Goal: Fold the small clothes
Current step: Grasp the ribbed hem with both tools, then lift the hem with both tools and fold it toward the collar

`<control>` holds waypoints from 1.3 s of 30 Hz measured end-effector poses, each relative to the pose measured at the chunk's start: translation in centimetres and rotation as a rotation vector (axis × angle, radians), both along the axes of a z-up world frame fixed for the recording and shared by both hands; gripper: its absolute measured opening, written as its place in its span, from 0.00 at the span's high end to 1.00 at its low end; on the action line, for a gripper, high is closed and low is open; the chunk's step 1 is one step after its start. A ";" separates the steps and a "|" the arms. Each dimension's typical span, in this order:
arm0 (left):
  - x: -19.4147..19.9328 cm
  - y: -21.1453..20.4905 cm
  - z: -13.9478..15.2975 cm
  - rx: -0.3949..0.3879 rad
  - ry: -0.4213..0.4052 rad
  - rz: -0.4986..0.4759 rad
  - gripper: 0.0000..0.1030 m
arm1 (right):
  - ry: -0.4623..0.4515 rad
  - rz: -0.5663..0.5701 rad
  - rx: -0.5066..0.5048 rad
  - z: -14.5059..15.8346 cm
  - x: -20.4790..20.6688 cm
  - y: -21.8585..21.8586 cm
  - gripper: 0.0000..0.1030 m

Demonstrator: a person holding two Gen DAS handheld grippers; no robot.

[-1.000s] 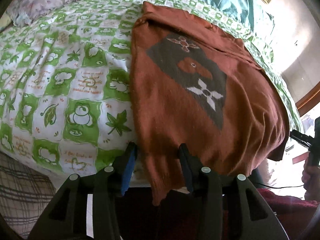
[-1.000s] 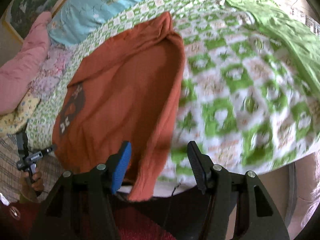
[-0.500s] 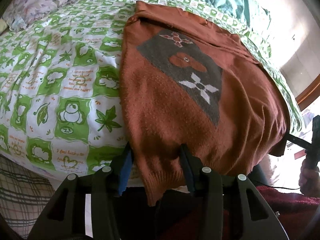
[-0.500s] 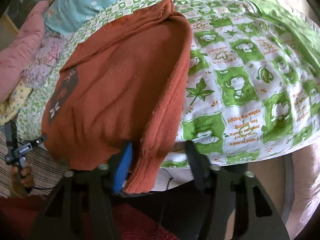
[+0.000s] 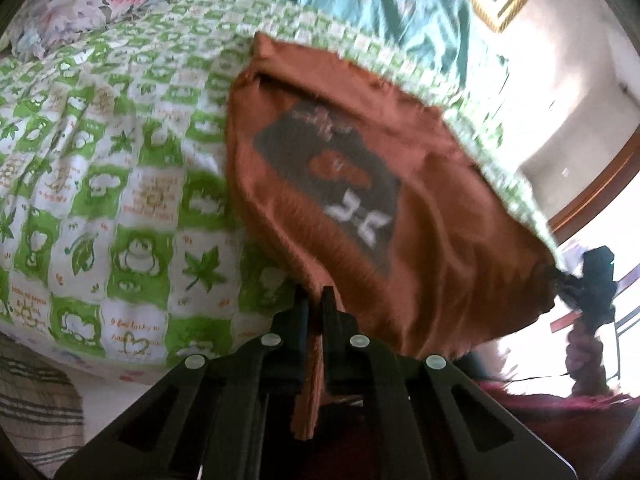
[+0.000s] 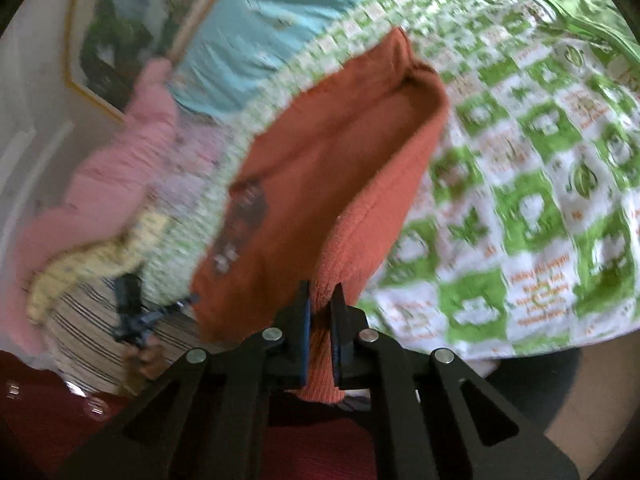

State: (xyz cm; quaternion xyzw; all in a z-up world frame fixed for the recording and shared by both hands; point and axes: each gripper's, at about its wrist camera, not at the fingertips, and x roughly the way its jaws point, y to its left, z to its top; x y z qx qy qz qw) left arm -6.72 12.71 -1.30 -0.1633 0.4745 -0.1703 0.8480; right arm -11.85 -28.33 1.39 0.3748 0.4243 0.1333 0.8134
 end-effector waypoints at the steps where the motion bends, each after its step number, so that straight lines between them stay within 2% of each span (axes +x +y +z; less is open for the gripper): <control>1: 0.1 0.2 0.4 -0.019 -0.011 0.005 0.97 | -0.024 -0.011 0.028 0.2 0.1 -0.4 0.91; 5: 1.2 0.7 2.7 -0.085 -0.078 0.033 0.97 | -0.096 -0.028 0.082 1.3 1.3 -0.8 0.91; 10: 4.1 0.9 5.3 -0.116 -0.173 0.062 0.97 | -0.192 -0.029 0.119 2.9 3.8 -1.3 0.91; 16: 9.2 0.7 7.8 -0.140 -0.270 0.088 0.97 | -0.294 -0.056 0.128 4.6 8.3 -3.3 0.91; 20: 12.9 0.9 8.8 -0.154 -0.310 0.113 0.97 | -0.321 -0.100 0.117 5.0 11.6 -5.1 0.91; 27: 19.9 0.7 8.5 -0.108 -0.307 0.159 0.97 | -0.295 -0.130 0.078 4.2 19.0 -7.2 0.91; 32: 24.9 0.5 6.9 -0.090 -0.266 0.181 0.97 | -0.246 -0.144 0.049 2.9 24.2 -8.5 0.91; 39: 29.9 1.5 4.1 -0.099 -0.201 0.234 0.97 | -0.176 -0.162 0.030 -0.4 29.3 -10.4 0.91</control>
